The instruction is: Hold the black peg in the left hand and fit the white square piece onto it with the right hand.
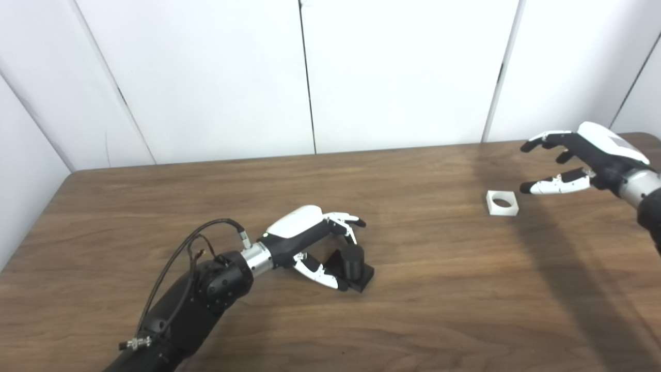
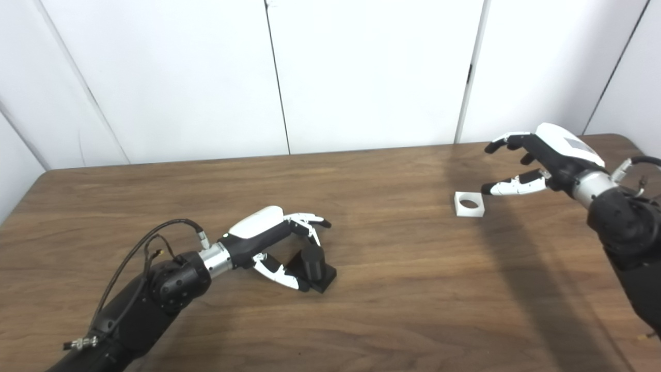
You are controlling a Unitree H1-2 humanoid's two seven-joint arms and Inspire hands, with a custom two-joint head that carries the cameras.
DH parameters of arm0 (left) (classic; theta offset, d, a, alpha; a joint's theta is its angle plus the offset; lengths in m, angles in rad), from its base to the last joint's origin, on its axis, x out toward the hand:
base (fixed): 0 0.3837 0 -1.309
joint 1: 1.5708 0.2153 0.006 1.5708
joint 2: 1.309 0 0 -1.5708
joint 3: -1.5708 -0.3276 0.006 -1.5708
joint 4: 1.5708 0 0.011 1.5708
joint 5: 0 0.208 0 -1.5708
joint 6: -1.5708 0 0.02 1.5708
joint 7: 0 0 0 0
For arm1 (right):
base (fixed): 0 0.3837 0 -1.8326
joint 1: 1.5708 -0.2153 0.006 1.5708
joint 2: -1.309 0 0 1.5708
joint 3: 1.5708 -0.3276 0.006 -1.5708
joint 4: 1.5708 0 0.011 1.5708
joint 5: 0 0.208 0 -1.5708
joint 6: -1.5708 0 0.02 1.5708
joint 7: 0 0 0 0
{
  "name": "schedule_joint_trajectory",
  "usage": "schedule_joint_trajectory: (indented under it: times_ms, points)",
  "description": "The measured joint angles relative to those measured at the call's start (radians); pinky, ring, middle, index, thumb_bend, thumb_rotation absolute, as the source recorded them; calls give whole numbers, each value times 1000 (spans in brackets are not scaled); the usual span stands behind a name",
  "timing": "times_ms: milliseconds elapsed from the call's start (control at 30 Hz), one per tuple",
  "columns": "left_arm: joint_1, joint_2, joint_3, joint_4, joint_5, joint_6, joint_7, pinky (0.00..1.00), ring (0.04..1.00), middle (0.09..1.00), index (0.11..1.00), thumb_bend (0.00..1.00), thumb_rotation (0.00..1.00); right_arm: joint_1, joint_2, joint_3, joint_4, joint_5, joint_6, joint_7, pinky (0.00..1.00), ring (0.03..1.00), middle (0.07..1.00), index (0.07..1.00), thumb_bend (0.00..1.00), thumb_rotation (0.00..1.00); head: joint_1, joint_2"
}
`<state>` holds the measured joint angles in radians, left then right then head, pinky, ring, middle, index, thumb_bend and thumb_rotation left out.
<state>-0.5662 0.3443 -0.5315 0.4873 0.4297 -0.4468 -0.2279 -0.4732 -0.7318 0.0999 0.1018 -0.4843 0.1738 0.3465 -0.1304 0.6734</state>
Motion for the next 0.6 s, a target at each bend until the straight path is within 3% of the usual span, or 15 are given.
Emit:
schedule_joint_trajectory:
  times_ms: [267,600]
  points:
    - [5,0,4,0,-6,0,0,825,915,886,492,522,69,-40,20,78,79,-19,13,63,717,891,912,808,757,437,2,-3]
    - [5,0,3,-1,-7,0,0,828,913,886,492,522,68,-116,26,153,158,-40,29,158,767,935,959,857,949,495,5,-5]
